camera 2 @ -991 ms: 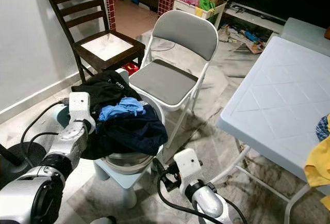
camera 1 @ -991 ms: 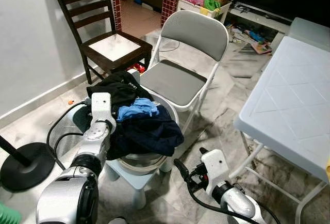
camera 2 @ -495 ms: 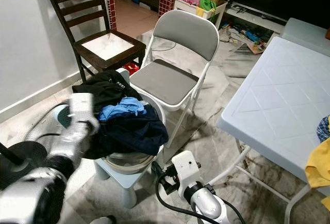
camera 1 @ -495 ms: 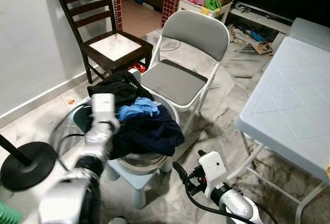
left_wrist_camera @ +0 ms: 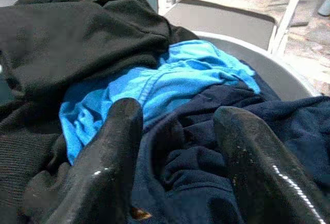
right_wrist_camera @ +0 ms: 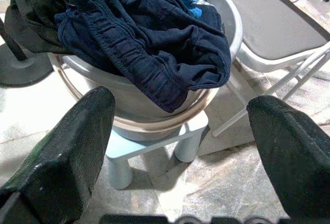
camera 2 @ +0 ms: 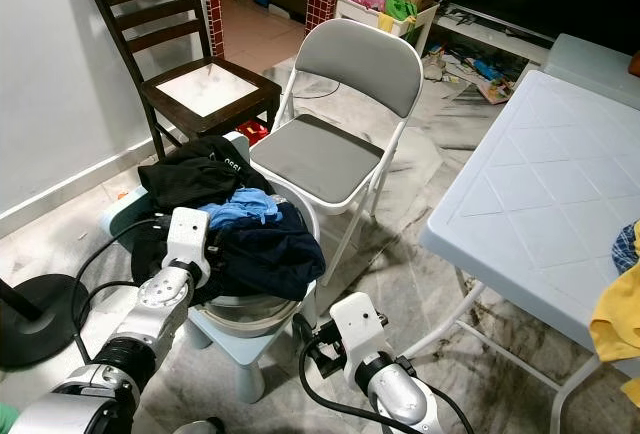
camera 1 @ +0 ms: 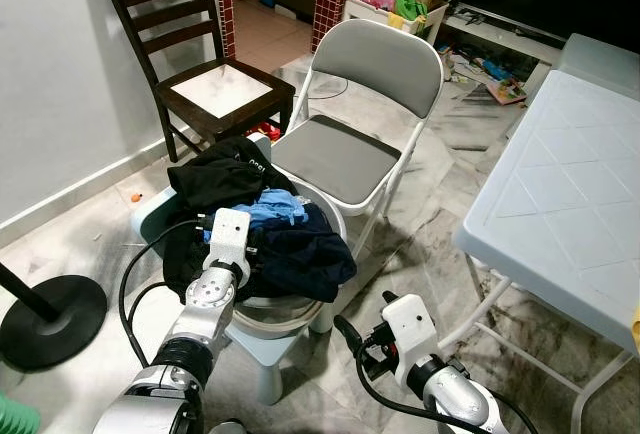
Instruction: Hang hanger
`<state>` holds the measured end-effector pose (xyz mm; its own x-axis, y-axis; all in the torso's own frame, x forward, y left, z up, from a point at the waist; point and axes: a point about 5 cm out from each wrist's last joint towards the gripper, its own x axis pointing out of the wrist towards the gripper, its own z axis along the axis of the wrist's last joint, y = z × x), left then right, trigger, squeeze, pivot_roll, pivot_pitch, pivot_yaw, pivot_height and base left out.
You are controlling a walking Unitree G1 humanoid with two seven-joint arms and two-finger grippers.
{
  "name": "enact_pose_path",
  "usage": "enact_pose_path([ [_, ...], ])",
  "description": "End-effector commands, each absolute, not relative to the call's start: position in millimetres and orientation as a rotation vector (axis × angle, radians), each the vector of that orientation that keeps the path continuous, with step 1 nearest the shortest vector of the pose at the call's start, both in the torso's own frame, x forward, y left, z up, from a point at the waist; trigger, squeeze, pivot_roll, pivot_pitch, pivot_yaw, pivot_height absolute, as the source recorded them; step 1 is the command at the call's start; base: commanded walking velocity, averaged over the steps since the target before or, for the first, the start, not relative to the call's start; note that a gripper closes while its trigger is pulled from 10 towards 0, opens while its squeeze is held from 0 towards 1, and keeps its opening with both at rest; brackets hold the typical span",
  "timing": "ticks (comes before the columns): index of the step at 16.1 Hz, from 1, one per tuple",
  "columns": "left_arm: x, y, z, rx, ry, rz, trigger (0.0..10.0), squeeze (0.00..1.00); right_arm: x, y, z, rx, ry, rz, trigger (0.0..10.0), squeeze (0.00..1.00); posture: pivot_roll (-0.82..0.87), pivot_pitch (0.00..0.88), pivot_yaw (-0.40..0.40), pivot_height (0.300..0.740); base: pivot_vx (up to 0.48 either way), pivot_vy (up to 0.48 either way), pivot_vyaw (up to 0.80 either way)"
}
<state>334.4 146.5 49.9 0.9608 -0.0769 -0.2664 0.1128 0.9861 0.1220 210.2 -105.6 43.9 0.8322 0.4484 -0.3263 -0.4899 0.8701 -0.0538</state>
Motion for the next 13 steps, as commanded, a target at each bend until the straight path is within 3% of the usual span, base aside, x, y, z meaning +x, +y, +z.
enact_pose_path([
  [1, 339.6, 148.7, 55.8, 0.145, 0.267, -0.072, 10.0, 1.0, 207.8, -107.4, 41.4, -0.146, 0.326, 0.492, 10.0, 0.0, 0.05, 0.091, -0.113, 0.74, 0.0, 0.0, 0.0],
  [9, 335.0, 150.2, 37.8, 0.108, 0.465, -0.045, 10.0, 1.0, 207.4, -106.7, 42.1, -0.157, 0.323, 0.49, 10.0, 0.0, 0.03, 0.095, -0.103, 0.74, 0.0, 0.0, 0.0],
  [10, 334.4, 148.5, 35.0, 0.116, 0.494, -0.067, 9.6, 0.0, 206.5, -107.1, 41.7, -0.158, 0.326, 0.487, 10.0, 0.0, 0.03, 0.096, -0.103, 0.74, 0.0, 0.0, 0.0],
  [11, 333.6, 149.8, 32.6, 0.102, 0.518, -0.053, 2.6, 0.0, 205.9, -107.4, 41.7, -0.158, 0.327, 0.486, 10.0, 0.0, 0.02, 0.096, -0.102, 0.74, 0.0, 0.0, 0.0],
  [12, 332.5, 150.6, 30.3, 0.064, 0.544, -0.039, 0.0, 0.0, 205.4, -107.8, 41.7, -0.159, 0.328, 0.485, 10.0, 0.0, 0.02, 0.096, -0.102, 0.74, 0.0, 0.0, 0.0],
  [13, 334.7, 151.1, 33.0, 0.052, 0.534, -0.032, 0.0, 0.0, 204.7, -109.4, 41.7, -0.17, 0.329, 0.477, 10.0, 0.0, 0.01, 0.096, -0.103, 0.74, 0.0, 0.0, 0.0],
])
